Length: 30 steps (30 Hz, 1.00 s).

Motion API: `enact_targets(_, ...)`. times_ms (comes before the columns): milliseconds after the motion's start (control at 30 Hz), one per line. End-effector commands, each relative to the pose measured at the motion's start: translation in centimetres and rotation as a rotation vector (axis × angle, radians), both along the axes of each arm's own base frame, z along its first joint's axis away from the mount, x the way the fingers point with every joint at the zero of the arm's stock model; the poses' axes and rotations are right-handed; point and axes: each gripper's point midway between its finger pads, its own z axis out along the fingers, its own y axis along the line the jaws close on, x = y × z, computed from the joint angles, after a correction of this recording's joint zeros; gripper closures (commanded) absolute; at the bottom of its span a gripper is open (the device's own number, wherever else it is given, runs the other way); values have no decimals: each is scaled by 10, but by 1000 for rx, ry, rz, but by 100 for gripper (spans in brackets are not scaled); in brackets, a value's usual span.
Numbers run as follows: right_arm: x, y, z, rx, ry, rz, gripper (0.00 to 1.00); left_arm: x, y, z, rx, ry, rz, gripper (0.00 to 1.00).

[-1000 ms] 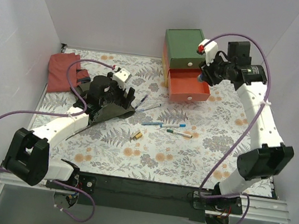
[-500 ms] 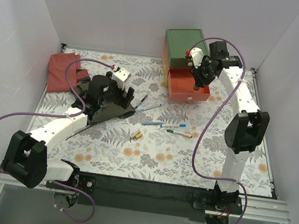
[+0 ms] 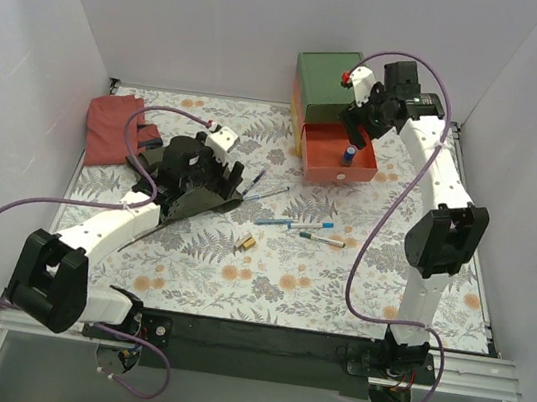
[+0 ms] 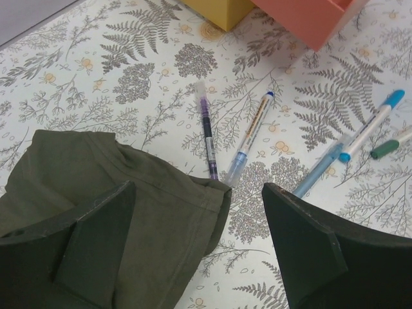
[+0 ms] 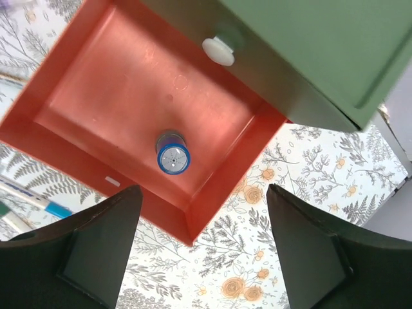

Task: Sort the stationery into containers
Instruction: Place the stationery in the drawer, then pick up the stationery from the center of the board.

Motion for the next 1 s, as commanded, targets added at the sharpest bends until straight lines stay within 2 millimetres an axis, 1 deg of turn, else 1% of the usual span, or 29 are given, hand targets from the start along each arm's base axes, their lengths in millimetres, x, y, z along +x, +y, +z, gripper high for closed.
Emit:
enact_targets(0, -20, -13, 86, 125, -164, -82, 13, -10, -9, -23, 75, 12, -107, 20)
enact_targets(33, -32, -16, 98, 146, -181, -87, 14, -16, -8, -36, 139, 21, -157, 20)
enact_targets(67, -39, -24, 87, 158, -144, -112, 14, -24, -13, -47, 167, 51, -204, 20)
enact_targets(100, -44, -25, 85, 184, -136, -116, 14, -28, -14, -55, 192, 73, -232, 20)
enact_targets(133, -57, -30, 97, 210, -158, -120, 14, -35, -12, -72, 230, 127, -259, 20)
enact_targets(167, -62, -37, 96, 232, -159, -133, 14, -39, -14, -77, 254, 133, -285, 20)
enact_targets(200, -75, -36, 67, 246, -90, -116, 14, -42, -13, -83, 267, 145, -297, 20)
enact_targets(233, -85, -36, 77, 257, -134, -89, 14, -46, -13, -92, 285, 172, -314, 20)
enact_targets(267, -94, -35, 66, 252, -120, -67, 14, -49, -14, -95, 294, 179, -331, 20)
enact_targets(300, -107, -33, 39, 250, -67, -40, 15, -52, -16, -99, 305, 180, -357, 20)
enact_targets(333, -114, -32, 43, 259, -102, -31, 15, -54, -17, -105, 312, 205, -367, 20)
enact_targets(367, -118, -33, 36, 262, -95, -35, 15, -56, -19, -110, 317, 222, -374, 20)
enact_targets(400, -126, -33, 20, 267, -58, -52, 15, -58, -19, -115, 320, 251, -375, 20)
enact_targets(433, -128, -35, 22, 273, -71, -62, 15, -57, -22, -116, 320, 261, -380, 21)
enact_targets(467, -131, -37, 18, 272, -62, -81, 15, -61, -24, -125, 326, 296, -397, 24)
enact_targets(500, -133, -37, 15, 276, -56, -92, 15, -65, -27, -127, 319, 325, -416, 25)
enact_targets(567, -140, -38, 9, 282, -49, -104, 15, -64, -32, -127, 306, 341, -425, 26)
enact_targets(633, -147, -41, 3, 277, -43, -109, 14, -69, -38, -125, 285, 356, -449, 26)
enact_targets(800, -157, -45, -8, 261, -30, -117, 14, -67, -50, -97, 228, 336, -433, 25)
enact_targets(833, -158, -45, -8, 264, -32, -116, 14, -67, -52, -93, 216, 340, -423, 25)
enact_targets(900, -160, -46, -12, 266, -29, -121, 14, -67, -55, -87, 208, 344, -415, 25)
enact_targets(933, -162, -46, -11, 272, -31, -123, 14, -71, -58, -88, 207, 361, -421, 26)
enact_targets(967, -164, -46, -15, 275, -20, -125, 14, -73, -61, -86, 196, 378, -420, 26)
